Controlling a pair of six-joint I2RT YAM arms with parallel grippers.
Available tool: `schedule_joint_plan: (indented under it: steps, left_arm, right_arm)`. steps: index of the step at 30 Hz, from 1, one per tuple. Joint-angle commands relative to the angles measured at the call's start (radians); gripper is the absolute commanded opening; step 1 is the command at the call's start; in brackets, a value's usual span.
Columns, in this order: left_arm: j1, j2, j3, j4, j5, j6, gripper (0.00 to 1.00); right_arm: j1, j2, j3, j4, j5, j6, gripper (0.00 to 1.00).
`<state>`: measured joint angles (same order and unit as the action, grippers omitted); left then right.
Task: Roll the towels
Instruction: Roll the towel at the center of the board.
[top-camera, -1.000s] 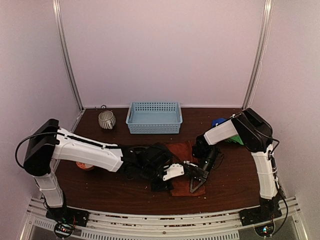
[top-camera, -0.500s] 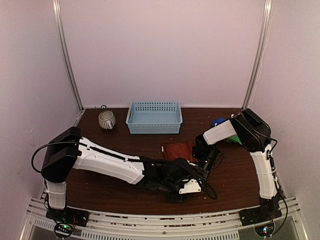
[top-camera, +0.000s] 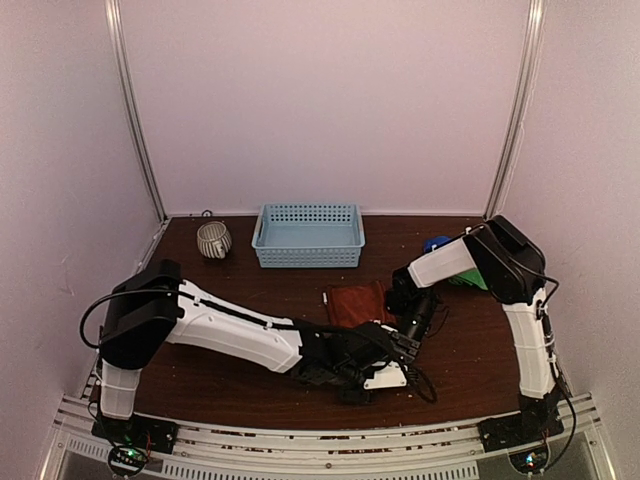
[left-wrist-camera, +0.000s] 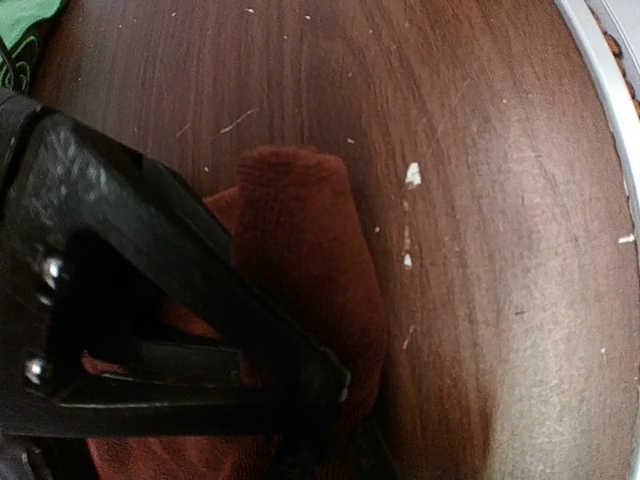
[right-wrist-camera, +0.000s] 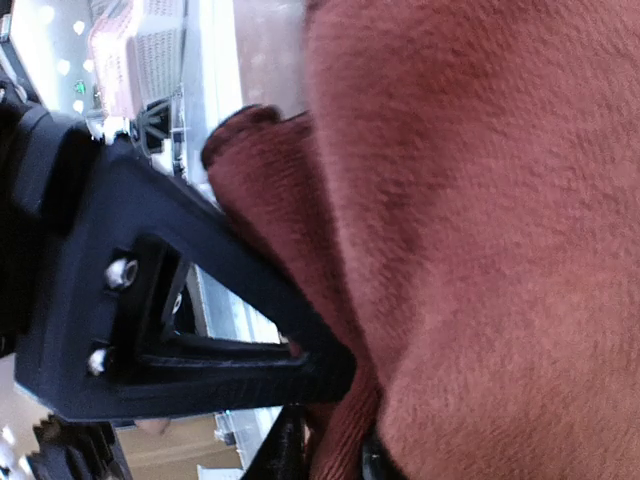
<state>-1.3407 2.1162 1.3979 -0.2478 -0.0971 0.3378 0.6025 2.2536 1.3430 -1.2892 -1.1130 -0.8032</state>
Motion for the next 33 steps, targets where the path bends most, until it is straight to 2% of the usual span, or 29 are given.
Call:
schedule_joint_plan:
  steps: [1, 3, 7, 10, 14, 18, 21, 23, 26, 28, 31, 33]
  left_arm:
    - [0.005, 0.039, -0.007, -0.067, 0.033, -0.02, 0.04]
    - [0.007, 0.035, 0.0, -0.085, 0.068, -0.029, 0.0]
    - [0.022, 0.032, 0.022, -0.119, 0.161, -0.052, 0.0]
    - [0.087, 0.062, 0.094, -0.197, 0.373, -0.094, 0.0]
    - [0.196, 0.13, 0.196, -0.31, 0.615, -0.15, 0.0]
    - [0.3, 0.237, 0.347, -0.4, 0.928, -0.258, 0.0]
    - [0.327, 0.325, 0.46, -0.47, 1.055, -0.34, 0.0]
    - [0.332, 0.365, 0.511, -0.49, 1.099, -0.365, 0.0]
    - [0.353, 0.39, 0.51, -0.442, 1.121, -0.424, 0.0]
    - [0.369, 0.378, 0.451, -0.369, 1.126, -0.479, 0.0]
    - [0.38, 0.355, 0.388, -0.276, 1.143, -0.542, 0.0]
    - [0.382, 0.344, 0.366, -0.235, 1.142, -0.567, 0.0]
  right_arm:
    - [-0.04, -0.121, 0.033, -0.049, 0.063, -0.16, 0.27]
    - [-0.071, -0.198, 0.065, -0.066, 0.077, -0.142, 0.32]
    - [-0.162, -0.36, 0.134, 0.014, 0.138, 0.01, 0.37]
    - [-0.248, -0.515, 0.155, 0.137, 0.2, 0.176, 0.36]
    - [-0.291, -0.78, 0.105, 0.329, 0.392, 0.313, 0.35]
    - [-0.287, -1.0, 0.025, 0.373, 0.416, 0.277, 0.36]
    - [-0.285, -1.12, 0.005, 0.297, 0.313, 0.153, 0.4]
    - [-0.255, -1.159, -0.031, 0.268, 0.256, 0.092, 0.41]
    - [-0.175, -1.149, -0.083, 0.232, 0.258, 0.055, 0.36]
    - [-0.089, -1.13, -0.136, 0.244, 0.348, 0.055, 0.31]
    - [0.046, -1.125, -0.276, 0.364, 0.544, 0.087, 0.27]
    - [0.131, -1.13, -0.404, 0.477, 0.652, 0.1, 0.31]
